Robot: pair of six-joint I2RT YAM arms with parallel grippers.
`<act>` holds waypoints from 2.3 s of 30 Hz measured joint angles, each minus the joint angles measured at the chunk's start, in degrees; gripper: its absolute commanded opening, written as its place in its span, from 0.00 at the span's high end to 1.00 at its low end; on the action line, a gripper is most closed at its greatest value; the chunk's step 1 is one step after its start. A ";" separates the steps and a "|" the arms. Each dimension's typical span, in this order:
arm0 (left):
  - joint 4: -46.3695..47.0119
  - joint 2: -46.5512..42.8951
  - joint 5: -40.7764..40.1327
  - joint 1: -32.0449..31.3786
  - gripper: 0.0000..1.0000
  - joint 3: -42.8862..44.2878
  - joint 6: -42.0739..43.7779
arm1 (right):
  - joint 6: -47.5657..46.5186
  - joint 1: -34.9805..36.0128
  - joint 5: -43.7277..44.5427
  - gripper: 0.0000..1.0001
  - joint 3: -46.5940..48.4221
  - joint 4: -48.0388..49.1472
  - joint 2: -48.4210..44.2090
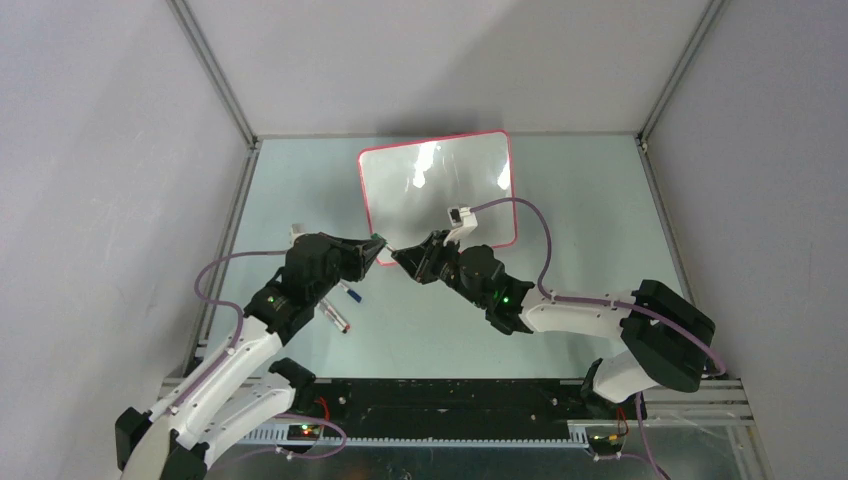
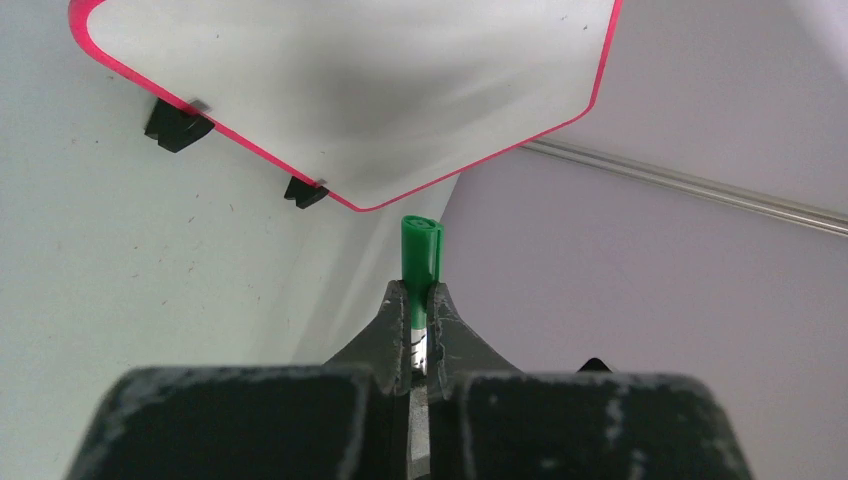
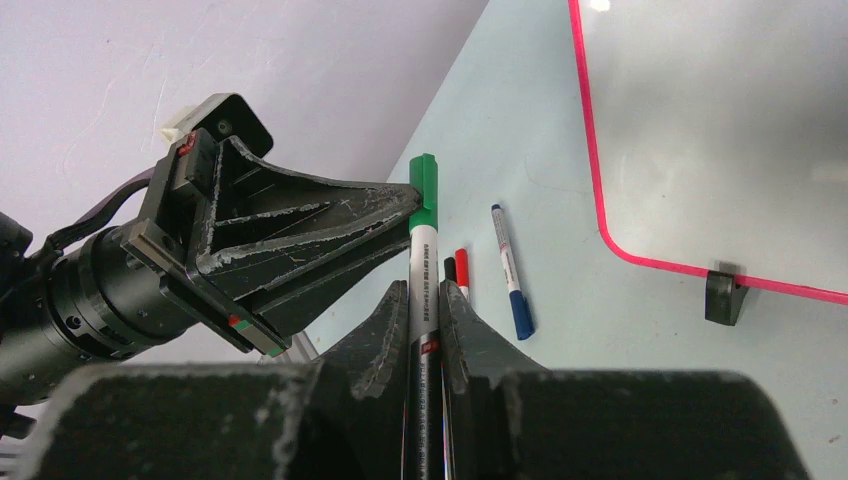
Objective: Write a sentence on the whiteboard
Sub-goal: Open the whiteboard marker at the center of the board, then place the pen cap at the center of the board.
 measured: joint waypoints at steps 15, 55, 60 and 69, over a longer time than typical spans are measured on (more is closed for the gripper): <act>-1.77 -2.23 6.82 20.52 1.00 -0.83 6.73 | -0.13 1.22 1.29 1.00 -12.76 -2.05 -15.50; -17.53 36.61 -8.68 23.34 1.00 14.32 40.35 | -10.08 -15.47 -13.86 1.00 -16.15 -40.85 -46.77; -17.66 42.29 -8.28 23.34 1.00 18.62 40.41 | -10.08 -15.47 -14.01 1.00 -16.15 -40.89 -47.10; -17.70 49.86 -8.81 24.83 0.71 20.79 40.54 | -10.12 -15.47 -13.99 1.00 -16.15 -42.53 -49.18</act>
